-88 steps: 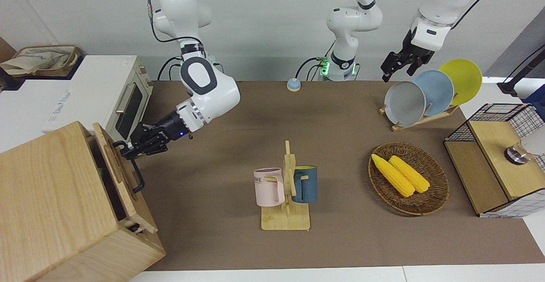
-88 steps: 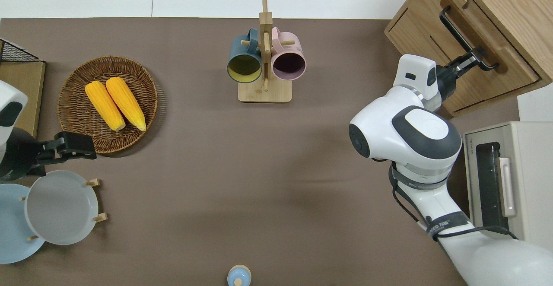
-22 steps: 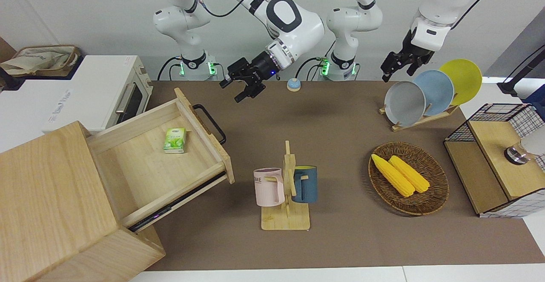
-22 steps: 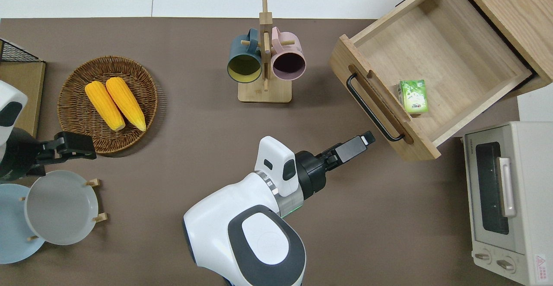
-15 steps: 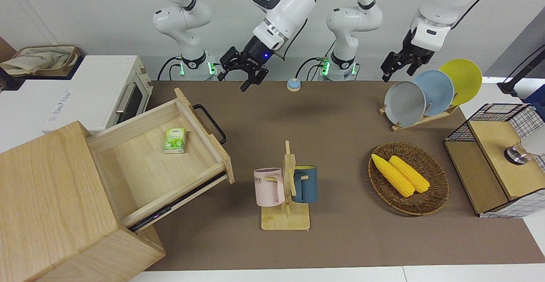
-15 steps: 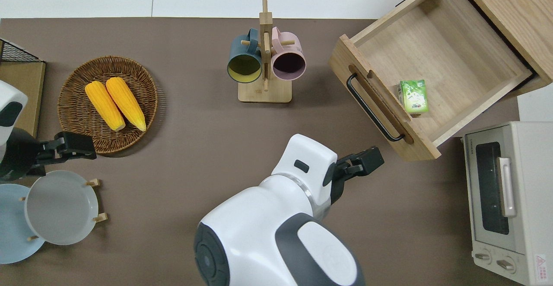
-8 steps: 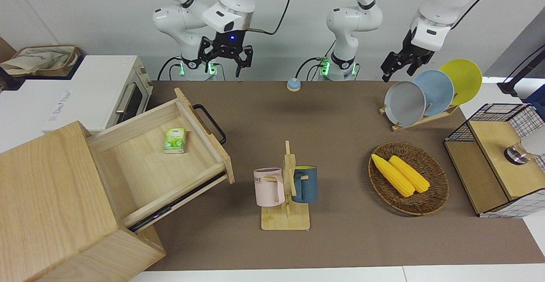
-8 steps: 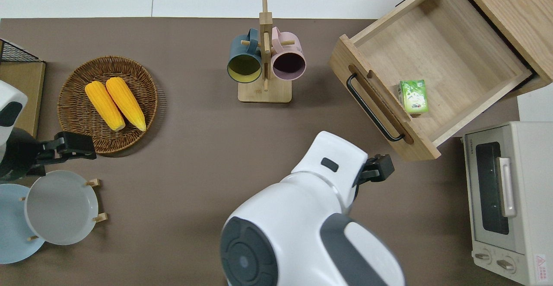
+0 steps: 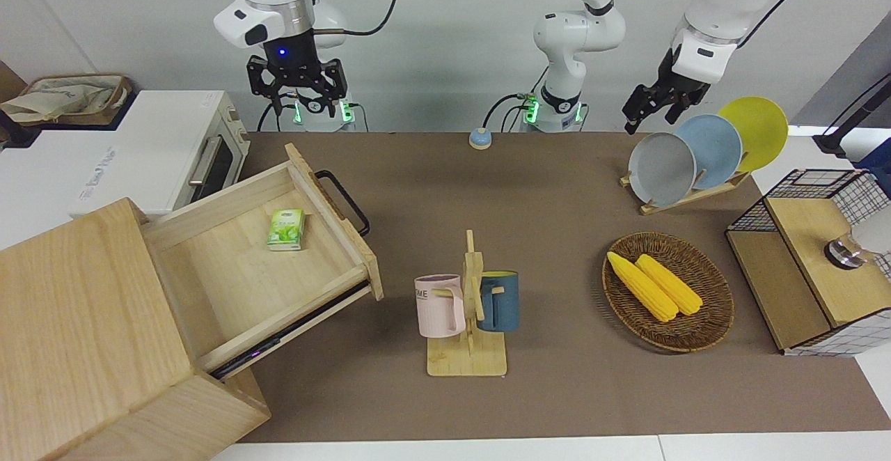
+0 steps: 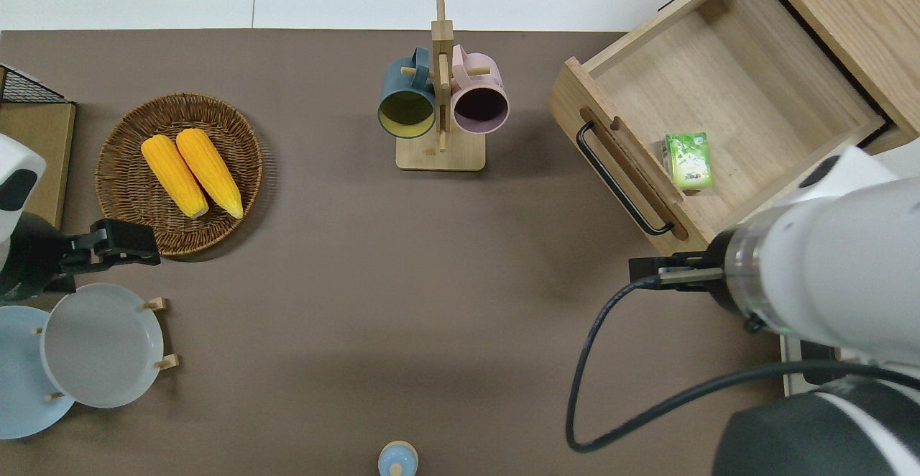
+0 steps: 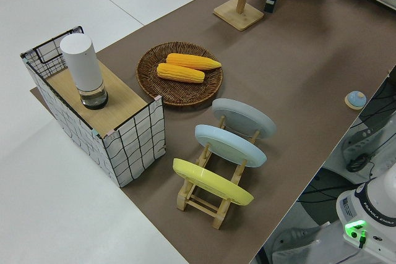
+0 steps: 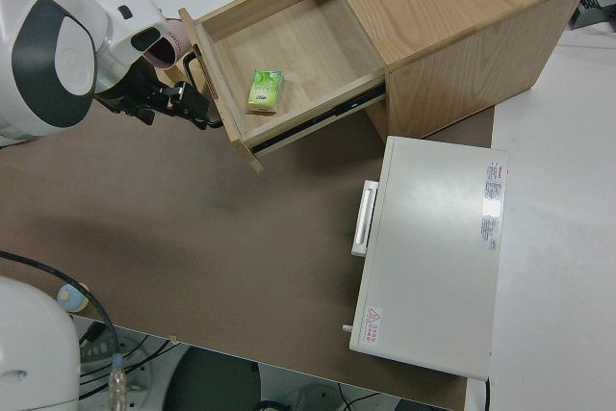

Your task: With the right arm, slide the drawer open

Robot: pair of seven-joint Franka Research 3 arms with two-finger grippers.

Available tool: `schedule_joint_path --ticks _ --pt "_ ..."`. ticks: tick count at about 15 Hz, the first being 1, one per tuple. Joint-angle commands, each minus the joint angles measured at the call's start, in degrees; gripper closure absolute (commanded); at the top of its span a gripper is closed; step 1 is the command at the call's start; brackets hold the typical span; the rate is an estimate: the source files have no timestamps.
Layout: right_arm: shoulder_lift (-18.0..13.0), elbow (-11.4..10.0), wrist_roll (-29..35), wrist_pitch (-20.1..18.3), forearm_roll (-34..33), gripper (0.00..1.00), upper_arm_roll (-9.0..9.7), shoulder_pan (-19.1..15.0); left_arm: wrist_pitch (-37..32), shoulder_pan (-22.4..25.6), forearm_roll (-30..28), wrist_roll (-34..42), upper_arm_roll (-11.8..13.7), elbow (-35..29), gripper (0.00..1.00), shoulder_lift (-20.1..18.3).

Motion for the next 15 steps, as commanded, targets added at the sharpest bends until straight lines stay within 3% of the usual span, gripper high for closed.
schedule_joint_path --ticks 1,3,6,12,15 --pt "-1.08 -1.32 -4.38 0.39 3.47 0.009 1.31 -6.76 -0.90 -0.06 -0.05 0.51 0.25 0.21 0.01 -0.48" --pt "-0.73 -1.23 -5.26 0.47 4.87 0.009 2.81 -10.20 -0.98 -0.06 -0.05 0.51 0.25 0.21 0.01 -0.48" --pt "-0.47 -1.06 -5.44 1.00 5.05 0.009 2.73 -12.22 -0.98 -0.06 -0.05 0.51 0.25 0.21 0.01 -0.48" --pt "0.32 -0.79 -5.53 1.09 4.08 0.009 2.20 -12.15 -0.90 -0.06 -0.05 0.51 0.25 0.21 0.01 -0.48" --pt "0.93 -0.79 -5.44 1.09 4.08 0.009 0.80 -10.83 -0.98 -0.06 -0.05 0.51 0.25 0.21 0.01 -0.48"
